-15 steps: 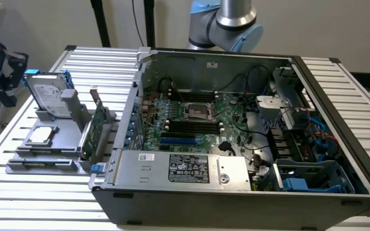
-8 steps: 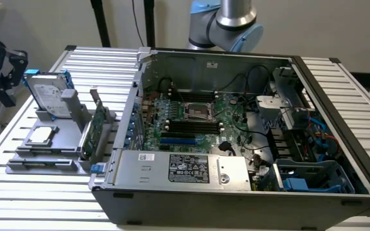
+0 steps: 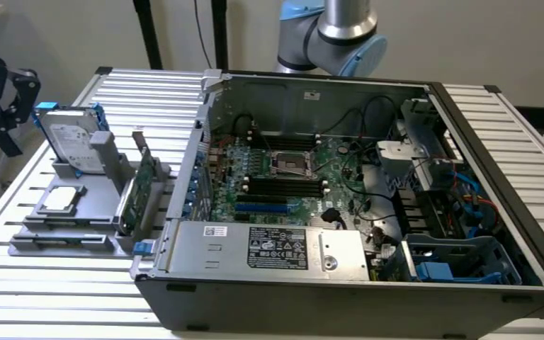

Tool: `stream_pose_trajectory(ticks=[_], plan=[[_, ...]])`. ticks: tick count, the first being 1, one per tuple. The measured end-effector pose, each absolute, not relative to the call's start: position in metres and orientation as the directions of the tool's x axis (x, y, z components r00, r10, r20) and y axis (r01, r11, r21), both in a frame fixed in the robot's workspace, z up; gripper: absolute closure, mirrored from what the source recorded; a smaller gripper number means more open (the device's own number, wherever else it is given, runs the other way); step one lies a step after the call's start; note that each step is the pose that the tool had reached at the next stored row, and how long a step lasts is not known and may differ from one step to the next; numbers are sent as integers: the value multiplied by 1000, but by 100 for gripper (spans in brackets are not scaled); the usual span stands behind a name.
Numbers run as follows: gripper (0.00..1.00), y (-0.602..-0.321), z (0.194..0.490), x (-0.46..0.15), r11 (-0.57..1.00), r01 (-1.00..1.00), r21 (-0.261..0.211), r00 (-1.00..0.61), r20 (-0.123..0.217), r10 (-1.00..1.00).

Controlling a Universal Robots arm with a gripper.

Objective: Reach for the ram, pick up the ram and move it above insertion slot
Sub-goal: 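Pick up the ram and move it above insertion slot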

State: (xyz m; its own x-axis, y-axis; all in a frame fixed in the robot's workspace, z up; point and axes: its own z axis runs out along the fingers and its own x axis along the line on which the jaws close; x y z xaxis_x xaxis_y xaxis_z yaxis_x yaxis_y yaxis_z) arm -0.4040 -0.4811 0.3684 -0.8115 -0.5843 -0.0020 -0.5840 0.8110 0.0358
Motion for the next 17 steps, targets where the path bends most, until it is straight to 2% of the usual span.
stream_pose_trajectory(ticks=[17], plan=[[89,-481,370,-404,615,-789,18,-615,-22,-788]])
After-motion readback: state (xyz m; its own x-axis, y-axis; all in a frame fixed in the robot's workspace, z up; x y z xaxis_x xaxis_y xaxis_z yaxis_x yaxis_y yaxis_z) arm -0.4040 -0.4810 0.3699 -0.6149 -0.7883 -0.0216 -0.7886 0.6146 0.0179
